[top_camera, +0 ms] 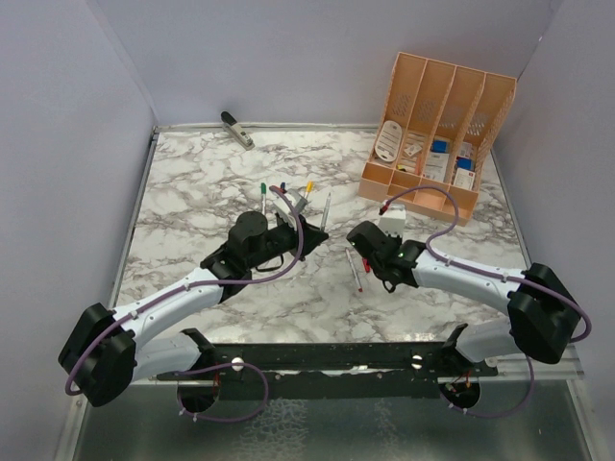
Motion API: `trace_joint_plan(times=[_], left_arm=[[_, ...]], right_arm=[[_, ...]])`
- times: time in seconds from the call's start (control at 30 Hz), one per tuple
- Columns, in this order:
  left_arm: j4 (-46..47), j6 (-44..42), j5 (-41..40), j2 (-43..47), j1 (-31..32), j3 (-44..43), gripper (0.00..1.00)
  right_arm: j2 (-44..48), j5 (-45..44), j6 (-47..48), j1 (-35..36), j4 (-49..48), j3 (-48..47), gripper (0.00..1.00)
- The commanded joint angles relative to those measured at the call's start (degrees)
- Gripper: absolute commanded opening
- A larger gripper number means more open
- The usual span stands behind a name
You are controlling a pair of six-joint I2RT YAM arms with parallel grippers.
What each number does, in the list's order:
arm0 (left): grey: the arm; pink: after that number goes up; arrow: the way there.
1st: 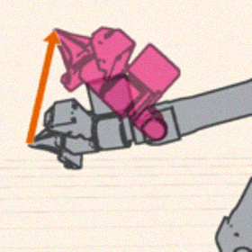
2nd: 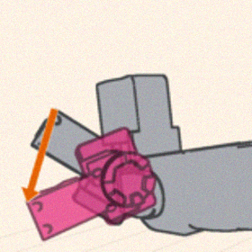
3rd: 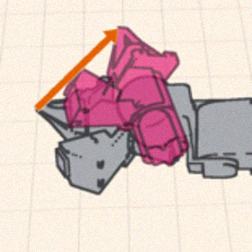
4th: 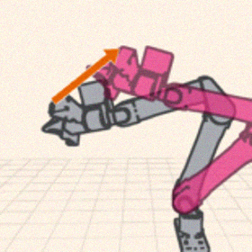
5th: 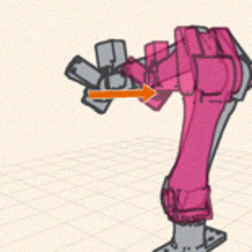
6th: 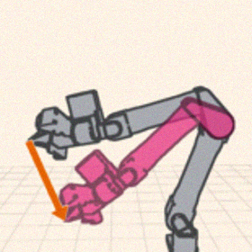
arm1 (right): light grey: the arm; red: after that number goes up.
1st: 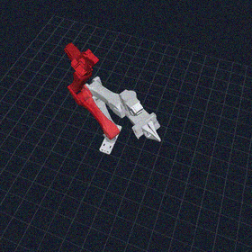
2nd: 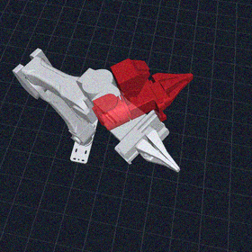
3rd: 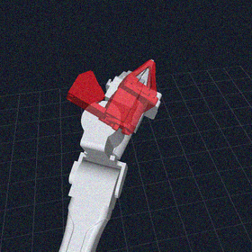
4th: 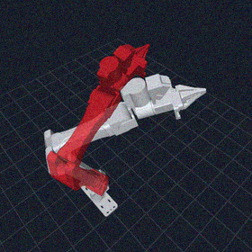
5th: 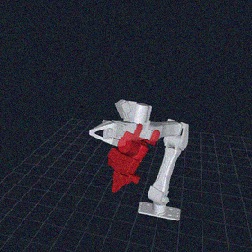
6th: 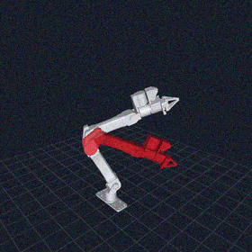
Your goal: Insert the pens into the pen caps
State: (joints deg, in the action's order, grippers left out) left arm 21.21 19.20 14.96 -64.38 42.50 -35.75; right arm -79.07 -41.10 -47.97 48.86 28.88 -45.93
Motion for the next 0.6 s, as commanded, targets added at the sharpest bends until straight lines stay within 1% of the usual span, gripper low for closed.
trace_joint_plan(times=[0.0, 0.07, 0.17, 0.27, 0.33, 0.57], left_arm=[[-0.6, -1.1, -1.5, 1.8, 0.0, 0.4, 0.00], [-0.6, -1.2, -1.6, 1.8, 0.0, 0.5, 0.00], [-0.8, -1.3, -1.9, 1.8, 0.0, 0.4, 0.00], [-1.2, -1.6, -2.0, 1.5, 0.0, -0.1, 0.00], [-1.3, -1.7, -2.0, 1.3, 0.0, -0.3, 0.00], [-1.5, -1.8, -2.0, 0.8, 0.0, -0.6, 0.00]], right_arm=[[-0.3, 2.9, -1.2, -4.0, -1.8, 1.7, 0.23], [-0.1, 5.1, 0.2, -4.9, -4.3, 3.2, 0.23], [0.1, 7.2, 1.2, -5.2, -6.8, 4.9, 0.27], [-0.7, 7.8, 1.3, -5.4, -7.4, 5.0, 0.37], [-0.8, 8.6, 1.9, -5.4, -9.0, 5.4, 0.42], [-1.1, 8.5, 2.8, -5.7, -12.0, 5.0, 0.43]])
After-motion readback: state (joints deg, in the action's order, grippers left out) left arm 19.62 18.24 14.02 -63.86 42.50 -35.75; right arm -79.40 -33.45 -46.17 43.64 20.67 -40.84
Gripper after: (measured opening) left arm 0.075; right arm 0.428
